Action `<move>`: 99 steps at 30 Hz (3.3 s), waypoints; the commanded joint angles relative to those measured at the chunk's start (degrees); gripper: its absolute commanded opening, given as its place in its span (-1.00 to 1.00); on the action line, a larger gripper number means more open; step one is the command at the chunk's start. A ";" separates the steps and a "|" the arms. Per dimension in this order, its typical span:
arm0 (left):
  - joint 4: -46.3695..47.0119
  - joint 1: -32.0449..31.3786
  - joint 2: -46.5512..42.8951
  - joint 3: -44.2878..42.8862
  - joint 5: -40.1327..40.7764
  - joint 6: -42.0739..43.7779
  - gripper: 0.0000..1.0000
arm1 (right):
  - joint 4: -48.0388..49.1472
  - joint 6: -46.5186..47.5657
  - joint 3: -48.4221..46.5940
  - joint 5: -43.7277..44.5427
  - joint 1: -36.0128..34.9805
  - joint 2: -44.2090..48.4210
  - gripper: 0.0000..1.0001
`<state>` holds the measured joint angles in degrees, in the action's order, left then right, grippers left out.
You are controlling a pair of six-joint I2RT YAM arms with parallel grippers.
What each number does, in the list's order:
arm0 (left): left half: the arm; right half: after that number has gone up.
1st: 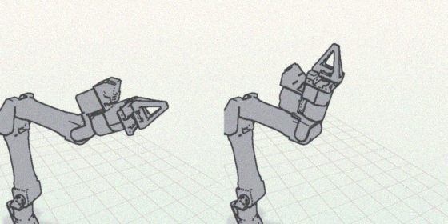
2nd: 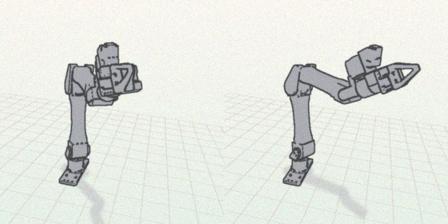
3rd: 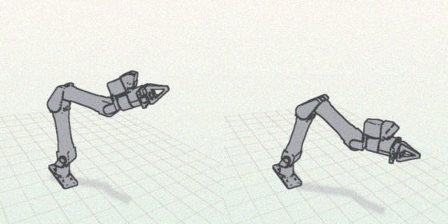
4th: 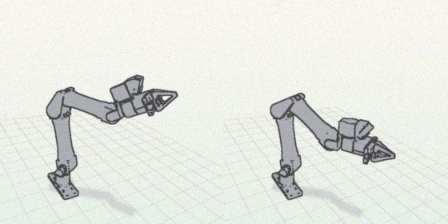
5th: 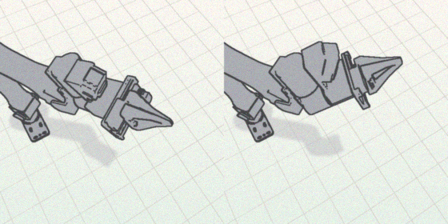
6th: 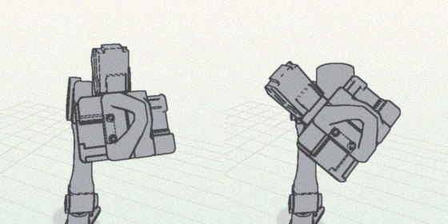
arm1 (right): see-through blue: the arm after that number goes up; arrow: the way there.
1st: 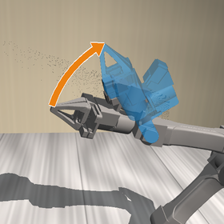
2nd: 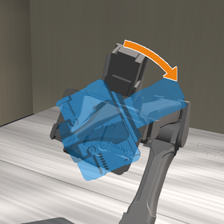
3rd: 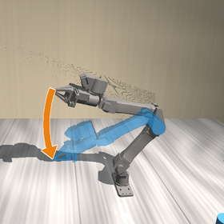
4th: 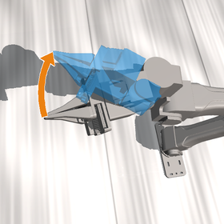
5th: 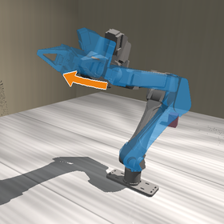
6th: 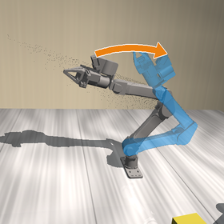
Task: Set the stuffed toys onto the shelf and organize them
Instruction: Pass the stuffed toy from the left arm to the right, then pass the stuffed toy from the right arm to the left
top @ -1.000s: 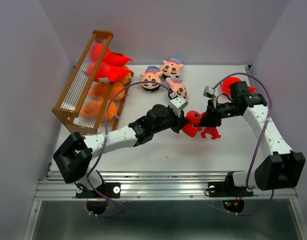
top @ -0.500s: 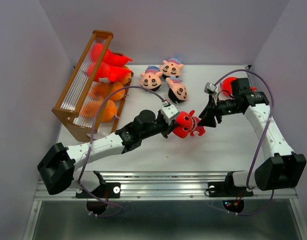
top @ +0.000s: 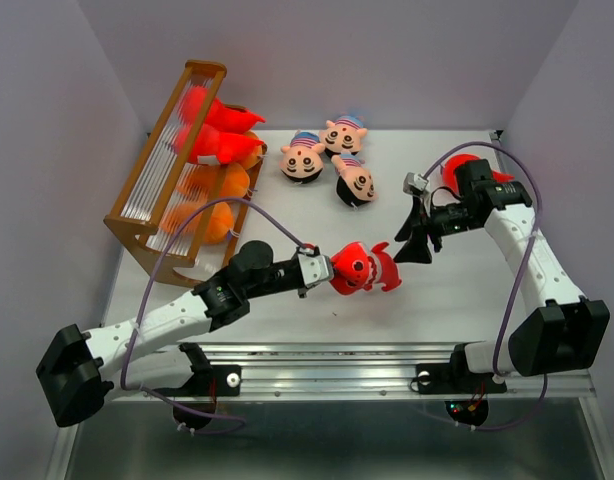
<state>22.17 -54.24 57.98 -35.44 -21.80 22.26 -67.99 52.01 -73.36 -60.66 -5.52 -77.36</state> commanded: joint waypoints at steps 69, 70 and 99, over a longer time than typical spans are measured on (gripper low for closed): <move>-3.41 2.47 3.36 -15.43 24.17 -38.77 0.63 | 33.52 -31.17 8.67 47.89 -16.28 15.66 -0.99; -5.11 2.64 3.98 -17.01 24.52 -40.09 0.64 | 35.27 -31.96 9.02 49.31 -16.28 16.01 -0.99; -25.42 3.61 19.80 -39.96 26.20 -76.04 0.75 | 47.77 -25.91 17.64 49.96 -16.28 19.35 -0.99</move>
<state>-3.49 -50.78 74.59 -73.25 6.00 -47.20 -24.77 22.96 -55.75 -5.76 -21.45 -59.16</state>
